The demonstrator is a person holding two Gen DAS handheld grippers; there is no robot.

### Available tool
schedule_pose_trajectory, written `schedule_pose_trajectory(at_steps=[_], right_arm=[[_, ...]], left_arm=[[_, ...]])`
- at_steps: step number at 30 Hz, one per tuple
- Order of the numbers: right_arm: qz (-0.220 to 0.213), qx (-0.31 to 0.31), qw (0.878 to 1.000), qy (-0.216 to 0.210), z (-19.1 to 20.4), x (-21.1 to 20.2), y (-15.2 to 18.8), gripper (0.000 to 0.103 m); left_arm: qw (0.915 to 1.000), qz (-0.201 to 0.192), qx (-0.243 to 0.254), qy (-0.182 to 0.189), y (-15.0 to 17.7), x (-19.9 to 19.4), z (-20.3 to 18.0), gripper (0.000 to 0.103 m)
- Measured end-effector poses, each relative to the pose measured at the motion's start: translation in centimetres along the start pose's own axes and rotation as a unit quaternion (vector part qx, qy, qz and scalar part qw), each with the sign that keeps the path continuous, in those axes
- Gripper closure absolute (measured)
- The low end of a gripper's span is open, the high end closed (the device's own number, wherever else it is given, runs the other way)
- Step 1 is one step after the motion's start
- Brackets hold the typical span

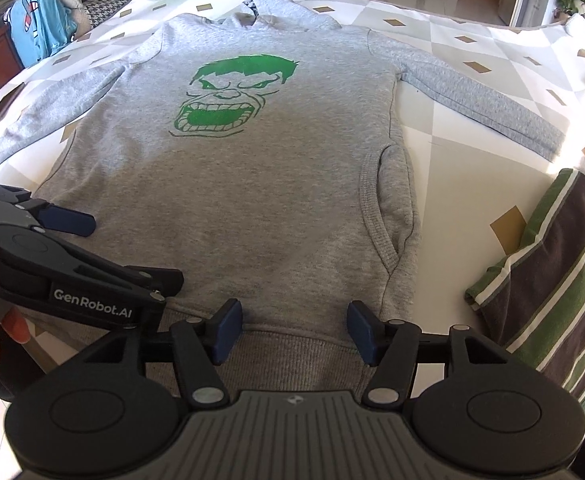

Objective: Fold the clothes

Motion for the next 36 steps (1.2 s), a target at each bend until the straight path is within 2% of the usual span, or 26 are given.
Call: schedule_pose_trajectory(at_steps=[12, 20, 30, 36], right_arm=[[-0.001, 0.003, 1.000, 0.009, 0.44, 0.04, 0.03, 0.043], [0.001, 0.021, 1.000, 0.013, 0.23, -0.05, 0.03, 0.042], [0.004, 0.013, 1.000, 0.013, 0.28, -0.25, -0.04, 0.041], [0.001, 0.032, 0.999, 0.014, -0.02, -0.19, -0.40, 0.041]], left_arm=[[0.9995, -0.015, -0.025, -0.009, 0.77, -0.24, 0.41, 0.000], [0.9988, -0.001, -0.045, -0.017, 0.77, -0.27, 0.44, 0.000], [0.9978, 0.003, -0.063, -0.022, 0.78, -0.41, 0.41, 0.000], [0.9960, 0.026, -0.079, -0.031, 0.41, -0.36, 0.44, 0.000]])
Point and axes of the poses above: each gripper's, at about its wrist camera, not at the fingertips, and x roughly the way its jaws point, z to its left, y to its underside, the point moved 2 cm from there along x, roughly the way its jaws point, and after that the axes turned 4 degrees about -y, right-handed, at the moved point
